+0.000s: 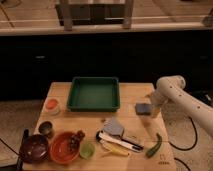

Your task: Wipe tray with sponge

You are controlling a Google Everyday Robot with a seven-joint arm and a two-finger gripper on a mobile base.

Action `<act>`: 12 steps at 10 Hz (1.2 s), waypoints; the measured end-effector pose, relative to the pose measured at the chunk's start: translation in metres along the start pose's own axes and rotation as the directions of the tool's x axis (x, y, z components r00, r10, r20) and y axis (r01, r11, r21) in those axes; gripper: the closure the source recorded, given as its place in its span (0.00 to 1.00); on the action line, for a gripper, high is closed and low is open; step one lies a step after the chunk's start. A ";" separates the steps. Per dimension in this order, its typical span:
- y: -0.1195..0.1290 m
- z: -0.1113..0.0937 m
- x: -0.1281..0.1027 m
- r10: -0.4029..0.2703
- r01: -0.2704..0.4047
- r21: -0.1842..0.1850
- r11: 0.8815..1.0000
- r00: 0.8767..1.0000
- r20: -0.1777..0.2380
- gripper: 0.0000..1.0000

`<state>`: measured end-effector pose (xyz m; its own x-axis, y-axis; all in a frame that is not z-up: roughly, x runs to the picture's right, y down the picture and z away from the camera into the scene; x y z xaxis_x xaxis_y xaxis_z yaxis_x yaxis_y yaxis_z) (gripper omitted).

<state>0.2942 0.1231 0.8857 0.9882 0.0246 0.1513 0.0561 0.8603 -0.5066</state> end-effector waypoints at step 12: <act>0.005 0.029 0.013 0.010 -0.009 -0.041 0.999 0.999 0.045 0.20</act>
<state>0.3027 0.1424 0.9098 0.9813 0.0566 0.1842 0.0535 0.8383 -0.5426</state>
